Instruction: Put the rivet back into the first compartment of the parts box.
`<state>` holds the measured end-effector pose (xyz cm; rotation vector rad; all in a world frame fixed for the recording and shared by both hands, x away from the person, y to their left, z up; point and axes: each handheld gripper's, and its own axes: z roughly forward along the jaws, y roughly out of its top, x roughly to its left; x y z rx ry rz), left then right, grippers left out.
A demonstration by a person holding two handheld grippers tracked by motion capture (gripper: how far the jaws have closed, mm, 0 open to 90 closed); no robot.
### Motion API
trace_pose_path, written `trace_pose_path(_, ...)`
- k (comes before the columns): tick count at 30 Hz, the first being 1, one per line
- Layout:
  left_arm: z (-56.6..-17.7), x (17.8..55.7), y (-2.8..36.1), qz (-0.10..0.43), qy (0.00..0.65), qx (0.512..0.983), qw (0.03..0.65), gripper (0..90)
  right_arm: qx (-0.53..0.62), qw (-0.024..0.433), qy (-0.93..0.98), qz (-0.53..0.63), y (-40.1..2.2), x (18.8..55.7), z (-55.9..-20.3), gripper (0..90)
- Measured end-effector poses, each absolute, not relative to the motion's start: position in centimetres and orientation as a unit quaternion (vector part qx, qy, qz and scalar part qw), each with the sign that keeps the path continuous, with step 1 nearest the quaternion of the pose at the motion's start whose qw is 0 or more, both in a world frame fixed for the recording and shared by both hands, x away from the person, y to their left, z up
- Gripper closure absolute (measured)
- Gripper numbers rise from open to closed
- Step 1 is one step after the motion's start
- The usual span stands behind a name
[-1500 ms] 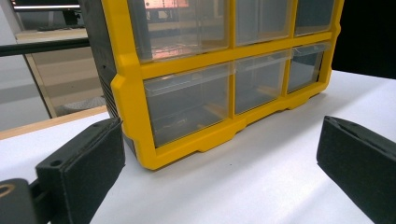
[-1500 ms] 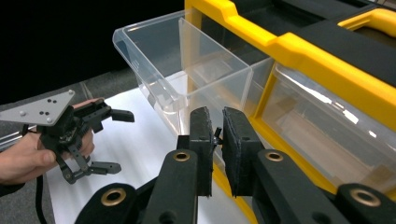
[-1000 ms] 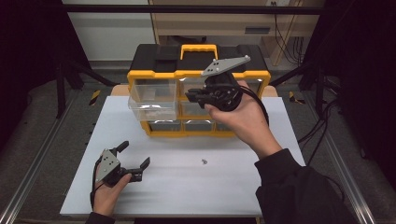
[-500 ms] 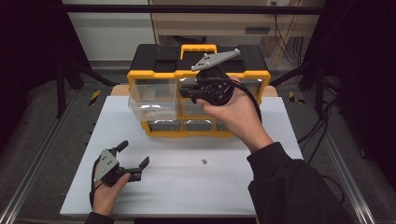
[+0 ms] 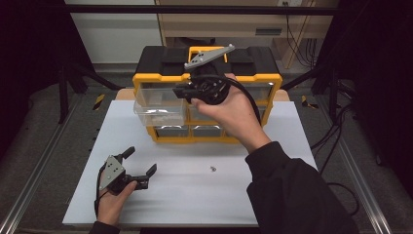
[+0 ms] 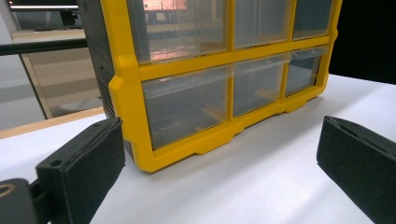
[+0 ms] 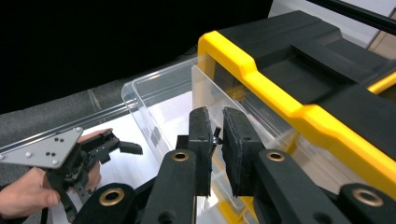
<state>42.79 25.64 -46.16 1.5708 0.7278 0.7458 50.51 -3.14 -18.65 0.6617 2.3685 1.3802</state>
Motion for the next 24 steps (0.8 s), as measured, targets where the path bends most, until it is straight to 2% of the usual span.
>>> trace_pose_path(5, -46.1, 42.8, 25.8, 0.321, 0.314, 0.670, 0.590, 0.9, 0.233, 0.155, 0.831, 0.480, -2.1, 50.7, -18.8, 77.7)
trace_pose_path(7, -46.1, 42.8, 25.9, 0.321, 0.316, 0.669, 0.591, 0.9, 0.234, 0.160, 0.830, 0.481, -1.9, 50.7, -18.8, 71.5)
trace_pose_path(11, -46.1, 42.8, 26.0, 0.321, 0.317, 0.668, 0.592, 0.9, 0.234, 0.165, 0.825, 0.487, -2.2, 50.4, -18.7, 64.8)
trace_pose_path(20, -46.1, 42.9, 25.8, 0.323, 0.314, 0.671, 0.589, 0.9, 0.228, 0.190, 0.815, 0.498, -4.8, 48.2, -19.2, 40.3)
trace_pose_path(24, -46.1, 42.8, 25.8, 0.323, 0.316, 0.672, 0.587, 0.9, 0.228, 0.204, 0.813, 0.496, -6.1, 47.3, -20.2, 32.2)
